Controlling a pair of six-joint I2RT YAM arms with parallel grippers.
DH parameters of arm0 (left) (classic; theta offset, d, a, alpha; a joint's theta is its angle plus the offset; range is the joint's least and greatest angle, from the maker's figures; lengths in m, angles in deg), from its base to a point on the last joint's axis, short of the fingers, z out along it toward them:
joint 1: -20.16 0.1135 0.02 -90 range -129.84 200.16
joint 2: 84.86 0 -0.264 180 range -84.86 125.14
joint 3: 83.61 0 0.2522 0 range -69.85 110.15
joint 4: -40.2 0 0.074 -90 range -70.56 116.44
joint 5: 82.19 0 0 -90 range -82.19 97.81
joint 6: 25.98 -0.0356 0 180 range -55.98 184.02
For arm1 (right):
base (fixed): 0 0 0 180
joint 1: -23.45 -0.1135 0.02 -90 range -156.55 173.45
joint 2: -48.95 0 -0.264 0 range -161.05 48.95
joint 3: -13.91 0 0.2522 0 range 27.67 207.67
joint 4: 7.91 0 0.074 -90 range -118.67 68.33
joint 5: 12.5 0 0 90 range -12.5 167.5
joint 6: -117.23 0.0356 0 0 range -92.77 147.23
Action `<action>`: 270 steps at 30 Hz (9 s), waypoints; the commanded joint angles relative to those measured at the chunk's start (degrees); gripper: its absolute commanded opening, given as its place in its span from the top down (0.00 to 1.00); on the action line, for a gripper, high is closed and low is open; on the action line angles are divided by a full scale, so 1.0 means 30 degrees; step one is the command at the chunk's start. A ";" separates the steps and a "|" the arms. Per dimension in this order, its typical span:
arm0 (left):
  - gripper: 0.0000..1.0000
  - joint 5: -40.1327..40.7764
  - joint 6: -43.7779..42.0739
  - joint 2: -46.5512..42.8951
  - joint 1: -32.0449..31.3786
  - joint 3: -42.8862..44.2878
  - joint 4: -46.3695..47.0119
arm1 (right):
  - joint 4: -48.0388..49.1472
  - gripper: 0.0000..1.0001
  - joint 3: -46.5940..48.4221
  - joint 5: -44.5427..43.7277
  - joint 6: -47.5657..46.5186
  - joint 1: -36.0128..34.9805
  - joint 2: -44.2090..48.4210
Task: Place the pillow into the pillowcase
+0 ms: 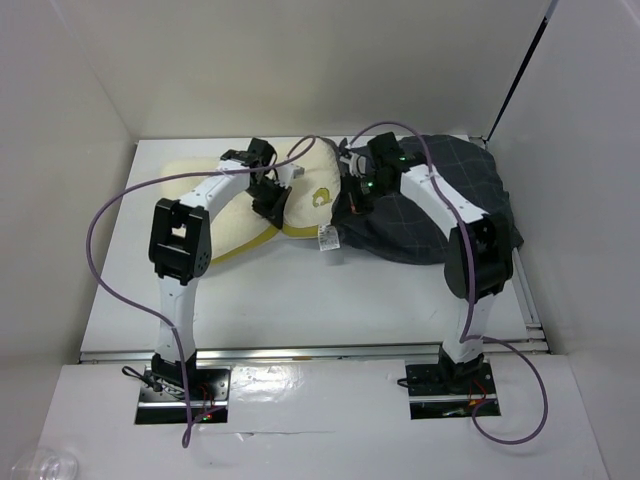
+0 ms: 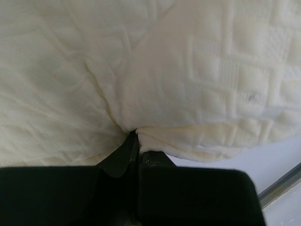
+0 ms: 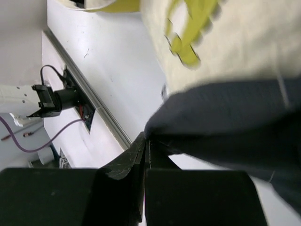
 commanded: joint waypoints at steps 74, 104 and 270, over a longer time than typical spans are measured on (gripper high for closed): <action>1.00 0.1321 0.1215 -0.2634 0.0063 -0.6987 0.1739 | 0.0773 0.46 0.3594 -0.7187 -0.0063 0.0285 -0.0824; 1.00 0.0970 0.1039 -0.2603 0.0063 -0.6840 0.1913 | 0.0746 1.00 0.5872 -0.6776 -0.1118 -0.2495 -0.2285; 1.00 -0.0464 -0.1041 -0.6268 -0.1871 -0.2563 0.3790 | 0.8420 0.99 -0.1916 -0.7599 0.0581 -0.4517 0.2955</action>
